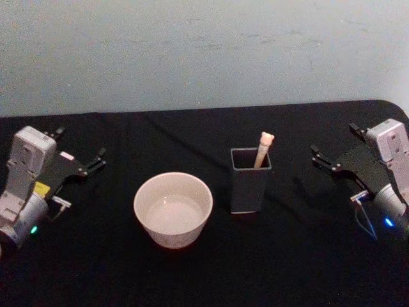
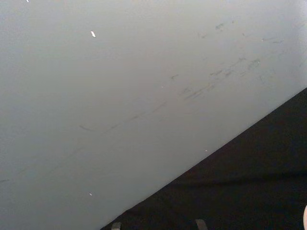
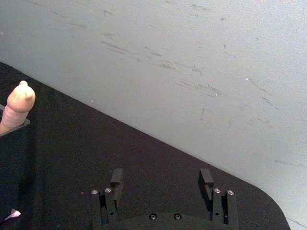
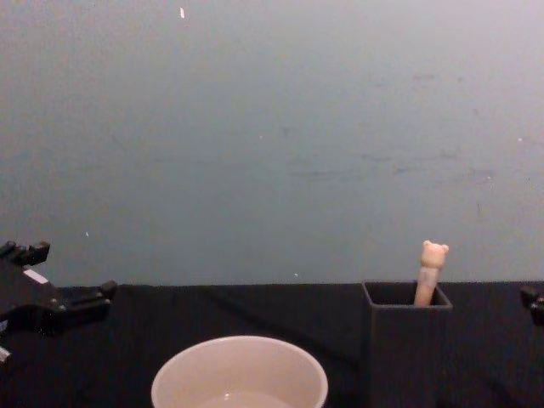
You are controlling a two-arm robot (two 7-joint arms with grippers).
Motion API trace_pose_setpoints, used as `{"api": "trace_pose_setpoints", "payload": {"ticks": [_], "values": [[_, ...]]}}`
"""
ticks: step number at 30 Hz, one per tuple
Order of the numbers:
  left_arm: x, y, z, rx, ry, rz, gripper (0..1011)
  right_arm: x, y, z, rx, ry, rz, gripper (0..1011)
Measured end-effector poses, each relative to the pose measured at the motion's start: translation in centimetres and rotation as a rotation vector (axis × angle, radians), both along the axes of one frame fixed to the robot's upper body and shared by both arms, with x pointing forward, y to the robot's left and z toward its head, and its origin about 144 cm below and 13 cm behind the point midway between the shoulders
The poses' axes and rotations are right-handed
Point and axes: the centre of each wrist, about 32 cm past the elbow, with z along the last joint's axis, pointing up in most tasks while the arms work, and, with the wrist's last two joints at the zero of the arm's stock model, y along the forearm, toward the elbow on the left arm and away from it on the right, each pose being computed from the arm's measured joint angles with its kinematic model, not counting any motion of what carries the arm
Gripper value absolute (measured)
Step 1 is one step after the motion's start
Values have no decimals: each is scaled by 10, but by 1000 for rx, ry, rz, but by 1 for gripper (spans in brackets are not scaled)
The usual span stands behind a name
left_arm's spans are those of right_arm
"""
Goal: Pick up the stirring spoon with one hand, stir inside the cup, then place it back in its original position.
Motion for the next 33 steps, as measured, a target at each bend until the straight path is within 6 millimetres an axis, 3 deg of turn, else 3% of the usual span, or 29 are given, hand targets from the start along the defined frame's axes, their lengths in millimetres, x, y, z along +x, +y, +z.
{"api": "trace_pose_setpoints", "payload": {"ticks": [33], "values": [[0,0,0,0,0,0,1001,0,0,0,0,0,0,1002]]}}
